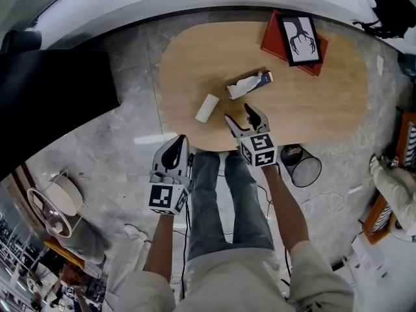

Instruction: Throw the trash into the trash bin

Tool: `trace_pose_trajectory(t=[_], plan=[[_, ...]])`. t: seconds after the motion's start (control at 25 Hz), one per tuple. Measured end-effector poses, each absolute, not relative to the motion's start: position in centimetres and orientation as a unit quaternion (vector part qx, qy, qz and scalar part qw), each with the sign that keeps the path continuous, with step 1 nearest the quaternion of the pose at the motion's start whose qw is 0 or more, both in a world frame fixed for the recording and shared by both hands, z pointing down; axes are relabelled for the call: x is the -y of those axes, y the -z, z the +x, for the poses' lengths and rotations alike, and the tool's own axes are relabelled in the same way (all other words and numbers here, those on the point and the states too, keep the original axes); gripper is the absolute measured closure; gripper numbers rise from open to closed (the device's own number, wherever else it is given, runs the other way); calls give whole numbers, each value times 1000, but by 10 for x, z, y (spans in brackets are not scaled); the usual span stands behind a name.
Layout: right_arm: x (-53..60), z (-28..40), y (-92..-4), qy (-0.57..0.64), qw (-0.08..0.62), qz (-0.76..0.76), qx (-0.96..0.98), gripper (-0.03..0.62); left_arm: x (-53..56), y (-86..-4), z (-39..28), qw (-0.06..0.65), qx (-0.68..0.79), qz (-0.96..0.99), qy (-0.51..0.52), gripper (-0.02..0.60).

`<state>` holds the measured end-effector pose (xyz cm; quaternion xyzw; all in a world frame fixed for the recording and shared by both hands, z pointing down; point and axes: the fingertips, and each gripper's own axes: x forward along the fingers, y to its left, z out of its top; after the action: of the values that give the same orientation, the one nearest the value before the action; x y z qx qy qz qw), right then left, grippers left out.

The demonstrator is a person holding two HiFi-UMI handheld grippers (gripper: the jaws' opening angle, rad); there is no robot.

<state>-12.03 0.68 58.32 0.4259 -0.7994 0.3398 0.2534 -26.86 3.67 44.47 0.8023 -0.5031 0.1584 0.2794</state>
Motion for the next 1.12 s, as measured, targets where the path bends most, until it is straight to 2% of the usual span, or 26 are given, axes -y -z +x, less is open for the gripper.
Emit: trace_pose_trajectory(t=[0.44,0.84,0.92,1.04,1.12], plan=[[10,-188,-625,-297,351,279,843,279,-47,-459,-306,305,538,773,-146,563],[1,-208,-655,-312,415,176,836,293,-55,-463,-323,314,550,760,-144,563],[0,-208,-653,-309,416,173,837,321,-55,-464,-324,314,550,761,-143,563],[-1,-207,-646,-306,414,167,841,413,-52,-463,-323,312,548,763,-142,563],[-6,-206,-641,-314,409,156,842,450,-51,-462,-321,310,547,765,-141,563]])
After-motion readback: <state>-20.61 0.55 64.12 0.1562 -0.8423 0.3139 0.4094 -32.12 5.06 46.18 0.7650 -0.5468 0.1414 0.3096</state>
